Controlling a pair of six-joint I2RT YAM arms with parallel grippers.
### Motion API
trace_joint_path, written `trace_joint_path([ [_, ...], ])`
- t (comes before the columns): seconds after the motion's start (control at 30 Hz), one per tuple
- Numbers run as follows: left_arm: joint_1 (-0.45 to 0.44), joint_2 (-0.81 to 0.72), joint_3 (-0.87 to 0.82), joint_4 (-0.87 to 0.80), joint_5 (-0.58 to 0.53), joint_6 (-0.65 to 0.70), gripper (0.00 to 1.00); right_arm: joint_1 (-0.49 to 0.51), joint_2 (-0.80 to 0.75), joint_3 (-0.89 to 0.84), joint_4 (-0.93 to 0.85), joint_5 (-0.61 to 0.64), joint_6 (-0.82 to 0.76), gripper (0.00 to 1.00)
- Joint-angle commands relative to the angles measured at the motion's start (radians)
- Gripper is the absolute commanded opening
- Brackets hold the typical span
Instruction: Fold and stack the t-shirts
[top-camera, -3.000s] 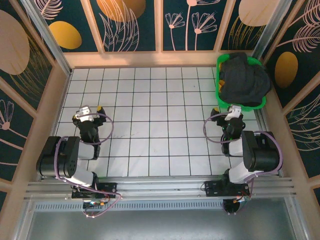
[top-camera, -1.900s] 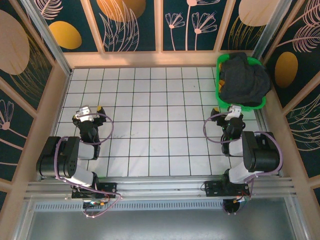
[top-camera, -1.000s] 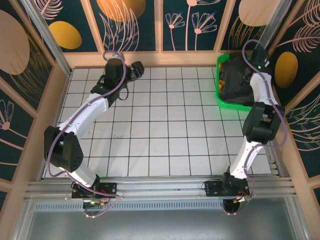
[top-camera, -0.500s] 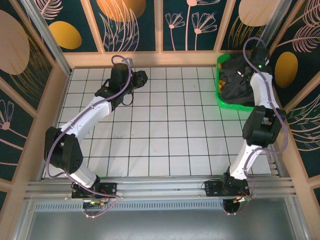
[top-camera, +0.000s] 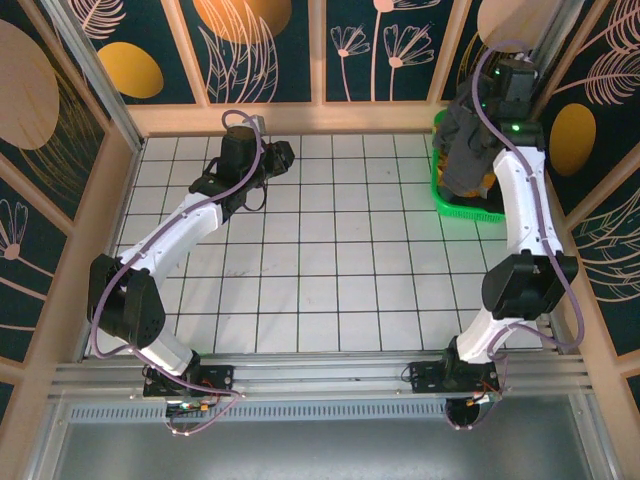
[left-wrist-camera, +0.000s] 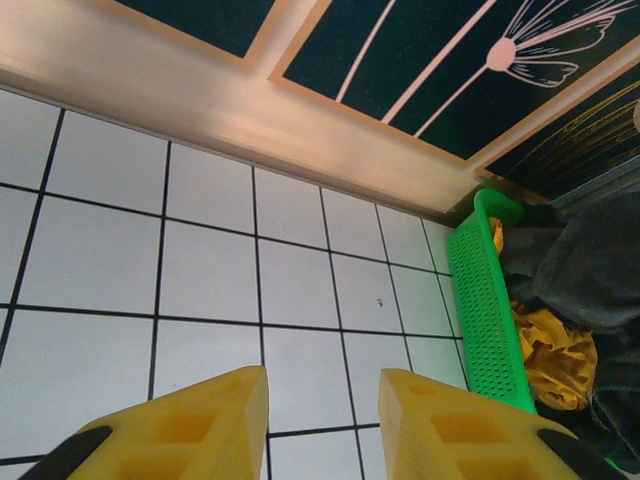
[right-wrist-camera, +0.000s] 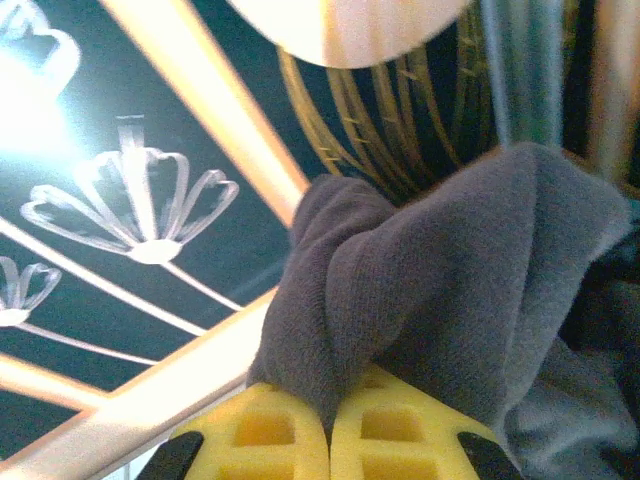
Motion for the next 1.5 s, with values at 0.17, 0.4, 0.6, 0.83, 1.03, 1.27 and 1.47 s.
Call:
trace_joint_path([
  [0.17,-0.002,-0.064,-0.023,-0.054,-0.104,-0.014,0.34,0.227,-0.072,0.240,0.198,0.042,-0.093,0.00],
  [0.4,-0.002,-0.144,-0.040,-0.131,-0.305,-0.028,0.42,0.467,-0.006,0.305,0.194,0.106,-0.053,0.00],
  [0.6,-0.002,-0.237,-0.056,-0.211,-0.456,-0.037,0.48,0.640,0.096,0.188,0.139,0.116,0.137,0.00],
  [0.83,-0.001,-0.357,-0.146,-0.310,-0.540,-0.067,0.55,0.668,0.378,0.347,-0.043,-0.326,0.221,0.51],
  [1.03,-0.001,-0.328,-0.248,-0.307,-0.310,-0.092,0.66,0.590,0.400,0.267,-0.157,-0.308,0.150,0.60],
  [1.27,-0.001,-0.169,-0.363,-0.209,-0.049,-0.250,0.76,0.438,0.292,-0.183,-0.032,-0.309,0.129,0.58],
  [1.47,0.028,-0.053,-0.387,-0.180,-0.028,-0.336,0.79,0.428,0.395,-0.174,-0.035,-0.372,0.108,0.59],
])
